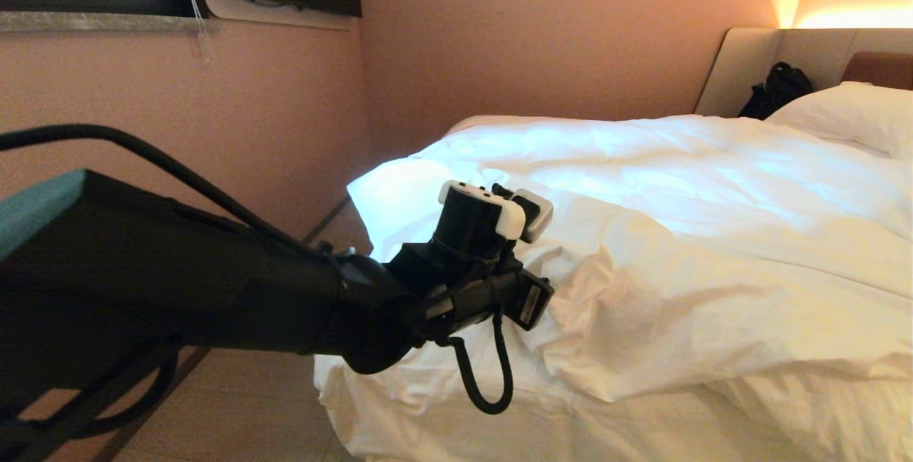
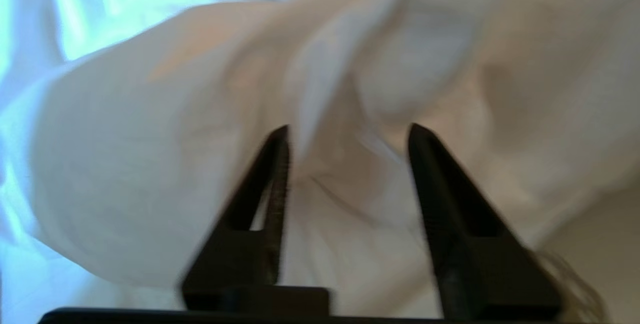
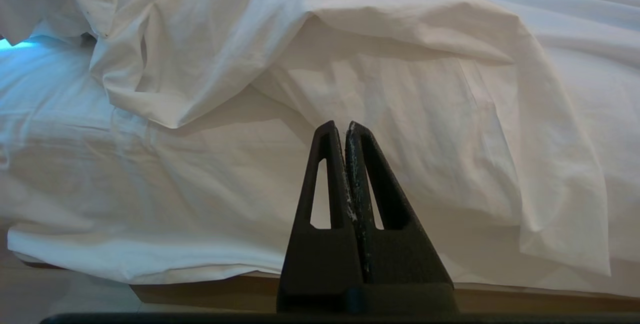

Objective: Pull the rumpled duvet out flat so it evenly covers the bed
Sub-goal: Flatten the corners of the folded blanket

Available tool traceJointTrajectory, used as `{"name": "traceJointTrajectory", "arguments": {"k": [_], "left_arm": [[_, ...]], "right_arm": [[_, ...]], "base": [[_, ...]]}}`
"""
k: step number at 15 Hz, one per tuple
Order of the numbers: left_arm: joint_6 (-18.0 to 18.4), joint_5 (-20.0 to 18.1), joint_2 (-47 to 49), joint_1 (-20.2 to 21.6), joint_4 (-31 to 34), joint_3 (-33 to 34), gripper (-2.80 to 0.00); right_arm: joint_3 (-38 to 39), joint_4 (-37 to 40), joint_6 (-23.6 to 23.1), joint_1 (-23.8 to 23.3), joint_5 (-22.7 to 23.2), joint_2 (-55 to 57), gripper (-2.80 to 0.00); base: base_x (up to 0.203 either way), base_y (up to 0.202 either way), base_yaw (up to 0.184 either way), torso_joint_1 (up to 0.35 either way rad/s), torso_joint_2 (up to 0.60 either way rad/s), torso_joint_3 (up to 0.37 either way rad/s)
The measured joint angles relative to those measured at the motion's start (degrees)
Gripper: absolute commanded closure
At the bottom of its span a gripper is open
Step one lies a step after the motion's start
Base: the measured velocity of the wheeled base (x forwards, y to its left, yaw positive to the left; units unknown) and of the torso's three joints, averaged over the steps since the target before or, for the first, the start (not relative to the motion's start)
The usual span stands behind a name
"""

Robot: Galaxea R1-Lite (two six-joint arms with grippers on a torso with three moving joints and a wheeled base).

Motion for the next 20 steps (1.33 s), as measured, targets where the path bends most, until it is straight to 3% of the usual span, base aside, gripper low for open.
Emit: {"name": "traceJointTrajectory", "arguments": {"k": [5,11,20], "left_arm": [[-0.6,9.9,7.2,-3.1,-11.7,0.0,-2.80],[-4.5,14.6,10.2,-4.7,-14.9,0.3,-2.80],[-7.8,26.8,11.3,-10.7,-19.3,0.0,-2.80]], "right_arm": [[0.0,0.0,0.0,0.0,0.0,0.0,0.00],[0.0,0.0,0.0,0.0,0.0,0.0,0.00],[0.0,0.0,0.0,0.0,0.0,0.0,0.00]], "base": [[0.000,0.000,0.000,0.000,0.00,0.000],[0.000,0.000,0.000,0.000,0.00,0.000],[0.000,0.000,0.000,0.000,0.00,0.000]]}}
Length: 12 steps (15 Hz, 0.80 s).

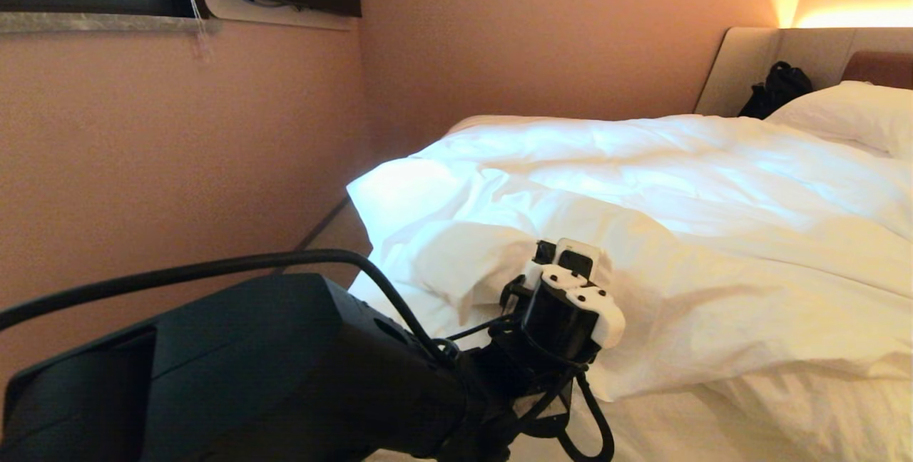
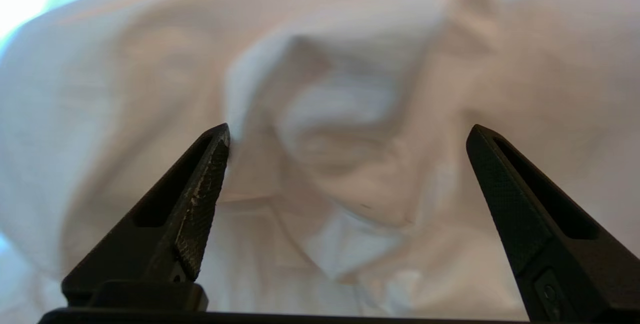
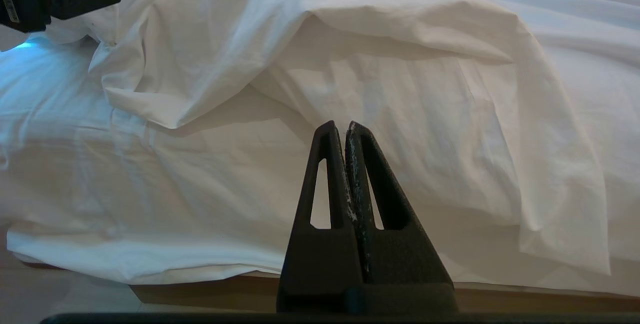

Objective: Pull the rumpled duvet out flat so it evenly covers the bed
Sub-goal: Flatten the corners of the folded blanket

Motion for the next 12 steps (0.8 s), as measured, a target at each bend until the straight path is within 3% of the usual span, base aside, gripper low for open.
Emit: {"name": "traceJointTrajectory", "arguments": {"k": [7,12], "left_arm": [[0.2,8.0,4.7,-0.1,0.1,-6.6,-2.80],[0.4,9.7,8.6,0.9,0.4,-10.3,-2.80]], "right_arm": [[0.0,0.0,0.0,0.0,0.1,0.0,0.00],[0.0,0.0,0.0,0.0,0.0,0.0,0.00]], "base": [[0.000,0.000,0.000,0.000,0.00,0.000],[0.000,0.000,0.000,0.000,0.00,0.000]]}}
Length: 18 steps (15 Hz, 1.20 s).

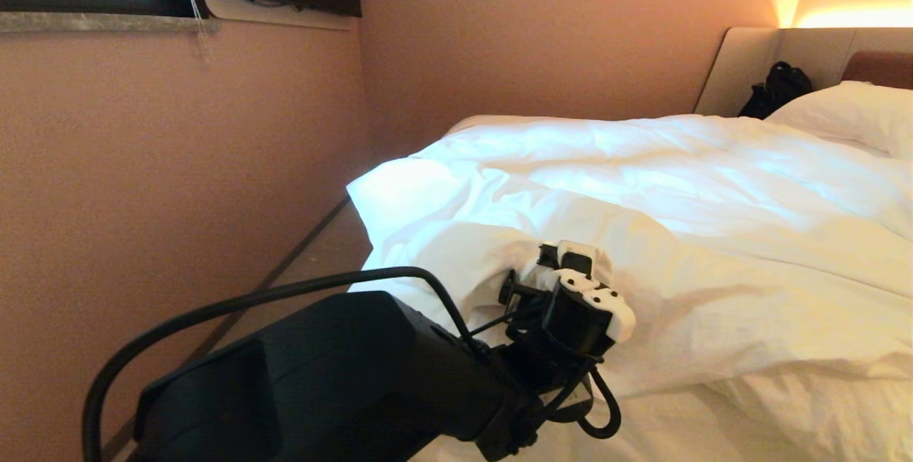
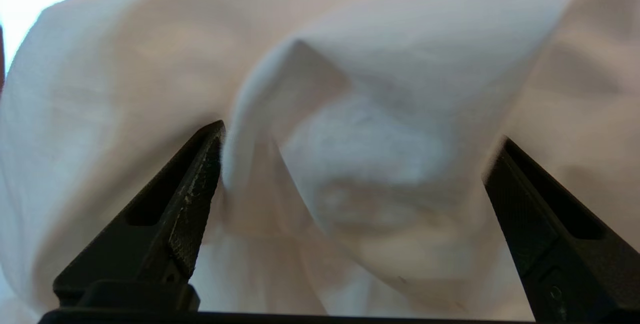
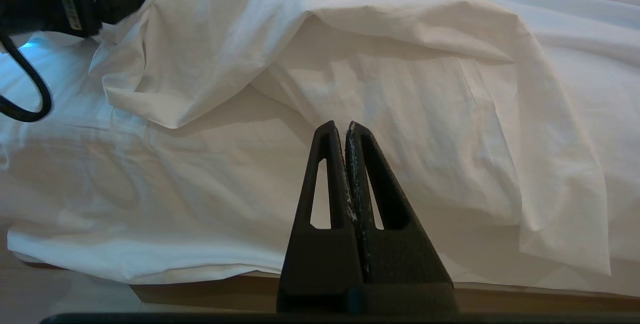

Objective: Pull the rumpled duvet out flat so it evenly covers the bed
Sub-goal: Flatten the corners of the folded blanket

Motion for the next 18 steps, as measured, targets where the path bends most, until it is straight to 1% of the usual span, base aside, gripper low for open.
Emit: {"name": "traceJointTrajectory", "arguments": {"k": [8,9,13,18], "left_arm": [[0.1,0.1,1.0,3.6,-0.4,-0.2,-2.80],[0.1,0.1,1.0,3.7,-0.4,-0.1,0.00],[0.4,0.2,0.1,3.9,-0.4,0.4,0.00],[2.0,0.8,-2.2,3.9,-0.4,2.1,0.00]], "right_arm": [[0.0,0.0,0.0,0.0,0.0,0.0,0.00],[0.0,0.0,0.0,0.0,0.0,0.0,0.00],[0.0,0.0,0.0,0.0,0.0,0.0,0.00],[0.0,0.0,0.0,0.0,0.0,0.0,0.00]], "base": [[0.000,0.000,0.000,0.000,0.00,0.000],[0.000,0.000,0.000,0.000,0.00,0.000],[0.000,0.000,0.000,0.000,0.00,0.000],[0.000,0.000,0.000,0.000,0.00,0.000]]}}
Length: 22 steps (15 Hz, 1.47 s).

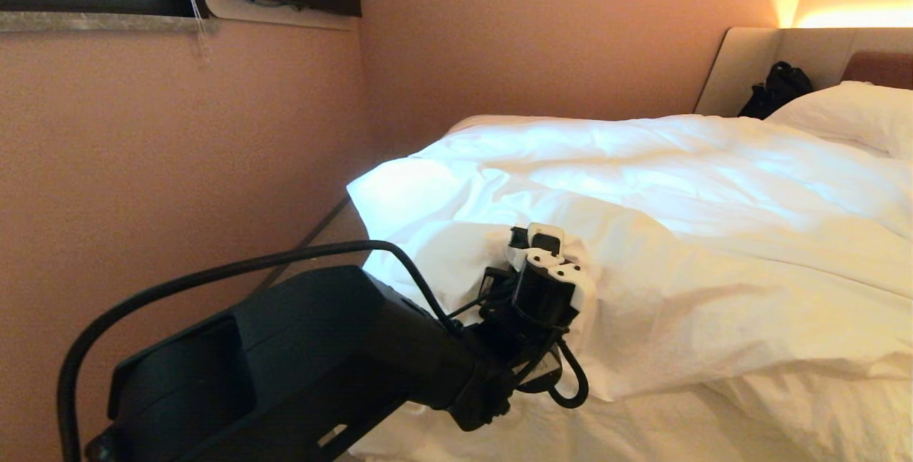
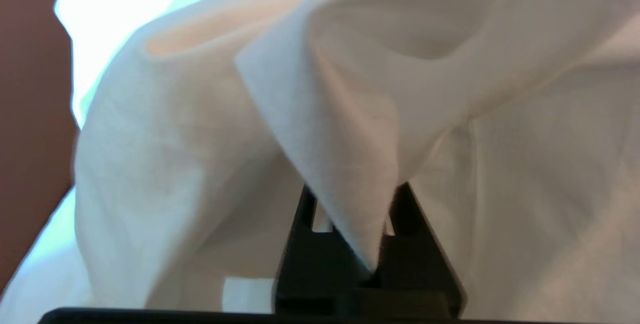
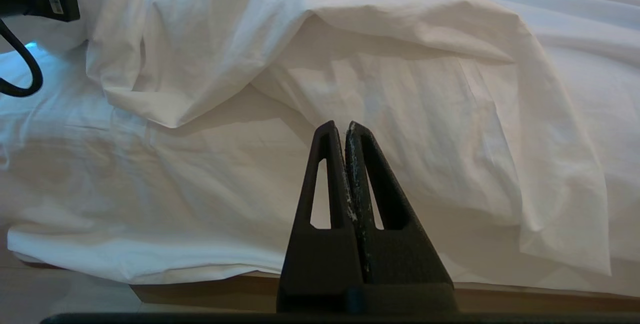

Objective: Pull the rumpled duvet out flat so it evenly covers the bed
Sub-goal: Flatten the corners of the folded blanket

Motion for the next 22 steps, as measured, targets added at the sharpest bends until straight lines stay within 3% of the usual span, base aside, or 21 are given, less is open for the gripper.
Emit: {"name": "traceJointTrajectory", "arguments": {"k": [5,10,17,22], "left_arm": [[1.9,0.1,-4.9,0.0,0.0,4.5,0.00],[7.0,-0.7,-13.9,2.4,0.2,15.4,0.00],[9.7,-2.9,-26.8,12.6,0.1,27.4,0.00],[9.7,-5.0,-35.8,23.6,0.5,33.3,0.00]], "right_arm": [[0.0,0.0,0.0,0.0,0.0,0.0,0.00],[0.0,0.0,0.0,0.0,0.0,0.0,0.00],[0.0,0.0,0.0,0.0,0.0,0.0,0.00],[0.0,0.0,0.0,0.0,0.0,0.0,0.00]], "base": [[0.000,0.000,0.000,0.000,0.00,0.000],[0.000,0.000,0.000,0.000,0.00,0.000],[0.000,0.000,0.000,0.000,0.00,0.000],[0.000,0.000,0.000,0.000,0.00,0.000]]}}
